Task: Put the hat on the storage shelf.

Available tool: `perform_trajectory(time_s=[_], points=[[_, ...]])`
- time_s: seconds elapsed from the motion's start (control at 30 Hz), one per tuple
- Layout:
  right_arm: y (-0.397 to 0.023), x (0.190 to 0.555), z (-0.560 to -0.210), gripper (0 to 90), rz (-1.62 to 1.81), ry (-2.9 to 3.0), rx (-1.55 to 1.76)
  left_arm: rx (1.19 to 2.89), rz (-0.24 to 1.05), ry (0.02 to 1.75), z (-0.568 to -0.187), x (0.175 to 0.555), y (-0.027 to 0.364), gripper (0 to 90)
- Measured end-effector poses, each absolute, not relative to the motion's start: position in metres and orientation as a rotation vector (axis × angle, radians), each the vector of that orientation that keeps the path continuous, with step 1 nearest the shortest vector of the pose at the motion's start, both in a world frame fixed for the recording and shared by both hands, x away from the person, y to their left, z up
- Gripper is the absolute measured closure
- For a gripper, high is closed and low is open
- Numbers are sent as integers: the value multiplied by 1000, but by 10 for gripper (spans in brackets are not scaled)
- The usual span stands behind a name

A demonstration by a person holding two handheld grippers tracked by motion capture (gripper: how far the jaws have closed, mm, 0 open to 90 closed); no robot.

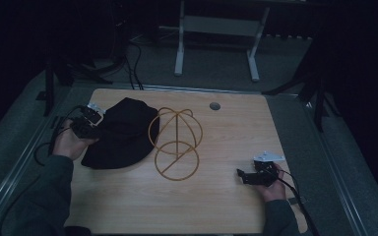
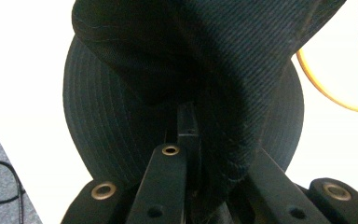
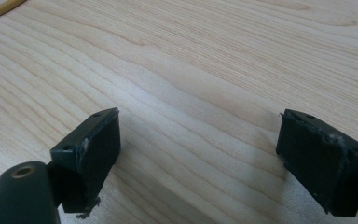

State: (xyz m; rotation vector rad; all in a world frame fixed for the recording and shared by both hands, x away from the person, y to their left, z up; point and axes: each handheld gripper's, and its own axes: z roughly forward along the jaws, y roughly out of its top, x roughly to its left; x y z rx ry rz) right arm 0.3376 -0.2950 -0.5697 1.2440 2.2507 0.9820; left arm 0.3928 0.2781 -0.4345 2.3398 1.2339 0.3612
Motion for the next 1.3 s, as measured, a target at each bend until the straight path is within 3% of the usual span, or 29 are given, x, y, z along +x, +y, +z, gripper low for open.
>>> perform_trajectory(time_s=[1.3], points=[[-295,338,-570,135,982,2251,1244,2316,402,1101,-399,382,296,880]])
